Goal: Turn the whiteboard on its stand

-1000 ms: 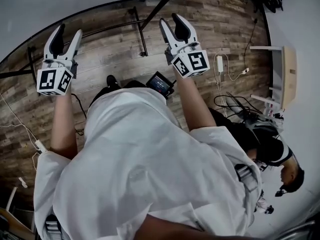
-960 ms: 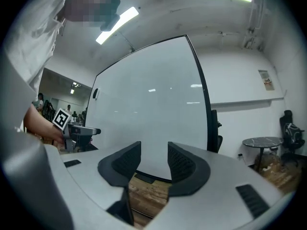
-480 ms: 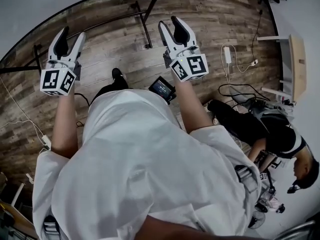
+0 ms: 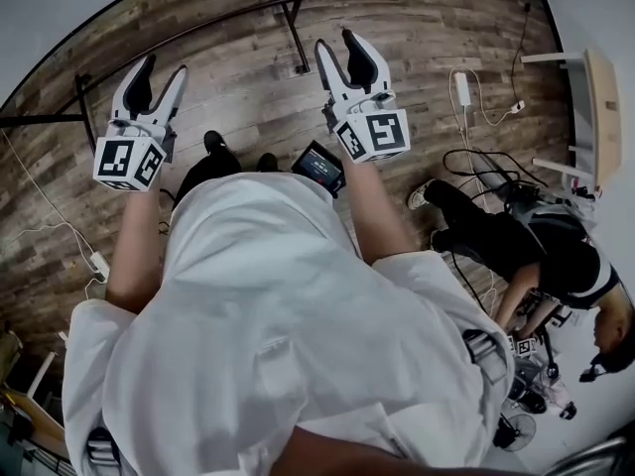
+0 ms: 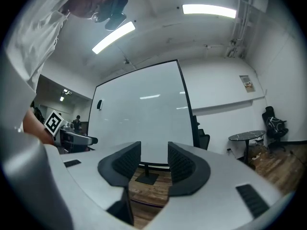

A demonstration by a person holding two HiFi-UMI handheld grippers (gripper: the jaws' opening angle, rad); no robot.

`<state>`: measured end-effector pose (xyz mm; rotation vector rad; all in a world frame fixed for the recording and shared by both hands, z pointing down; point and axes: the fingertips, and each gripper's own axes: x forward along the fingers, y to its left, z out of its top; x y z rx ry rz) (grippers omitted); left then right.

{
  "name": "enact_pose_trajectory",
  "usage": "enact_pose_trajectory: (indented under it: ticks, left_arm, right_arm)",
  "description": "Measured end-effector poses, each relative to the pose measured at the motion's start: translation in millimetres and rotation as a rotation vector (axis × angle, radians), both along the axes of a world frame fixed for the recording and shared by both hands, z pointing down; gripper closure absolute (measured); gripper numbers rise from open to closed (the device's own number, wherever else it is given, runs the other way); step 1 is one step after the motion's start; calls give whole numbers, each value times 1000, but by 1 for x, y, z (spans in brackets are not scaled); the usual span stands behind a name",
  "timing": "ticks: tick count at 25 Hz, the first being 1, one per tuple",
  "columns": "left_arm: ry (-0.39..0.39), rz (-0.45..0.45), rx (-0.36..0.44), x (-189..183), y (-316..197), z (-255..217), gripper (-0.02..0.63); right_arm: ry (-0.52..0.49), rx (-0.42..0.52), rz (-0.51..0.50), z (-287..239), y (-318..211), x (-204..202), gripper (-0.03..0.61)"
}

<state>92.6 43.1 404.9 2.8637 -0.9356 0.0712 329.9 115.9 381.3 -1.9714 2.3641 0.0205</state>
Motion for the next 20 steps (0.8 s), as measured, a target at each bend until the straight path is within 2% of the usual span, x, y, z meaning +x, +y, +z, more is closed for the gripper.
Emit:
enact_pose_trajectory:
  ticks: [3,8,16,20]
  left_arm:
    - [6,-5,5,-16,0,-1,353]
    - [32,-40,27,-57,-14,-7,353]
    - [64,-82,21,-152,-39,-3,353]
    - [75,-124,-13,-192,-45,13,353]
  right_arm:
    - [-8,-17,7,5,1,-16,405]
    - [33,-23,9,2,-15,-54,405]
    - [19,-50,-1,9,-52,-128,405]
    - [-65,-71,-26,17,-65,-152,405]
